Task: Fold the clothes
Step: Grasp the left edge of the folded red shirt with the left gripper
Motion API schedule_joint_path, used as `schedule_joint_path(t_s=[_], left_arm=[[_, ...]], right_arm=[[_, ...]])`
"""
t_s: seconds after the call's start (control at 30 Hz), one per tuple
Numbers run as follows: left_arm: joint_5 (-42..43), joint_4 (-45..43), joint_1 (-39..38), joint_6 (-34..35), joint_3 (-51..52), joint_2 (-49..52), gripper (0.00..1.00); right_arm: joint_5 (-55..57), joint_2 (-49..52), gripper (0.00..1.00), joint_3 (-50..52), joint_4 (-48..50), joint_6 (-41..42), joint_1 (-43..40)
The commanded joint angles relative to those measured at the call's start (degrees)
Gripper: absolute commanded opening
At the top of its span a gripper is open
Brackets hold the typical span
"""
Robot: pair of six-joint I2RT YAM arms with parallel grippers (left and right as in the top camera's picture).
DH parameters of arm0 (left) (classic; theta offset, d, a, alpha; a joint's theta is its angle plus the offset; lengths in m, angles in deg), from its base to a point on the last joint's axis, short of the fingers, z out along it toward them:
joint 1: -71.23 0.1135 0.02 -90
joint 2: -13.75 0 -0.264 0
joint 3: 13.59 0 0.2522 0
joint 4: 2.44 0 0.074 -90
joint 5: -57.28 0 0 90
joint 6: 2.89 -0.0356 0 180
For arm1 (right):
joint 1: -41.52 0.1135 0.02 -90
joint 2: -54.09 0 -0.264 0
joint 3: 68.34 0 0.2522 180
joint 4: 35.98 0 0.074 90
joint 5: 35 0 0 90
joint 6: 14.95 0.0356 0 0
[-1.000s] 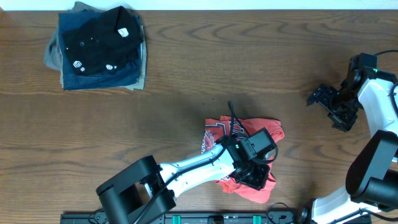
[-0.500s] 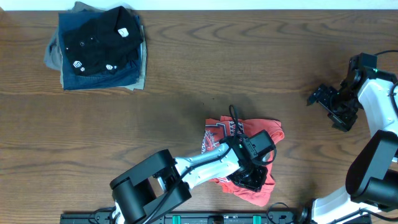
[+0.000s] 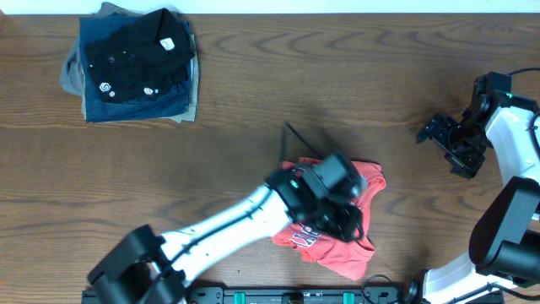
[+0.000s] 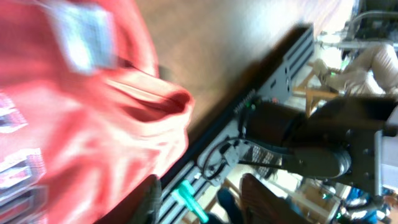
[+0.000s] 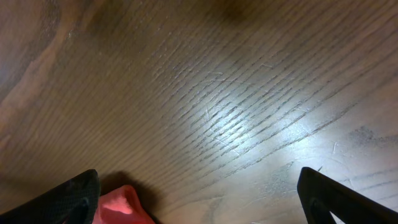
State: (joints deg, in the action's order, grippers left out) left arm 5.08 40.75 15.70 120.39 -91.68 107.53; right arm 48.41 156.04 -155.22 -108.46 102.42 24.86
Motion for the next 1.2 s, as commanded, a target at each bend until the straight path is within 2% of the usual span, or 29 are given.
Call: schedule_joint_path(t_s=[0.0,0.13,0.43,0.6,0.77,0.97,1.17], left_arm=[[-1.4,3.0,5.8,-0.7,-0.9,-0.9,0.56],[-6.8,9.4,13.7,-3.4,-0.9,-0.9,0.75],[-19.7,18.6,29.9,-6.3,-0.3,-0.9,0.98],[-19.2,18.5,34.4,-6.6,1.6,-0.4,0.98],[-18.3,17.6,35.1,-6.7,4.5,0.6,0.98],[-9.5,11.1,35.1,-9.1,8.7,0.6,0.98],[-5.4,4.6,35.1,-9.3,12.2,0.6,0.98]], right_arm=[[0.2,-0.4,0.99,-0.7,0.0,-0.7,-0.2],[0.2,-0.4,0.99,-0.7,0.0,-0.7,-0.2],[0.2,-0.4,0.99,-0.7,0.0,-0.7,-0.2],[0.2,-0.4,0.99,-0.7,0.0,-0.7,-0.2],[0.2,-0.4,0.99,-0.7,0.0,-0.7,-0.2],[0.2,-0.4,0.99,-0.7,0.0,-0.7,-0.2],[0.2,-0.4,0.99,-0.7,0.0,-0.7,-0.2]])
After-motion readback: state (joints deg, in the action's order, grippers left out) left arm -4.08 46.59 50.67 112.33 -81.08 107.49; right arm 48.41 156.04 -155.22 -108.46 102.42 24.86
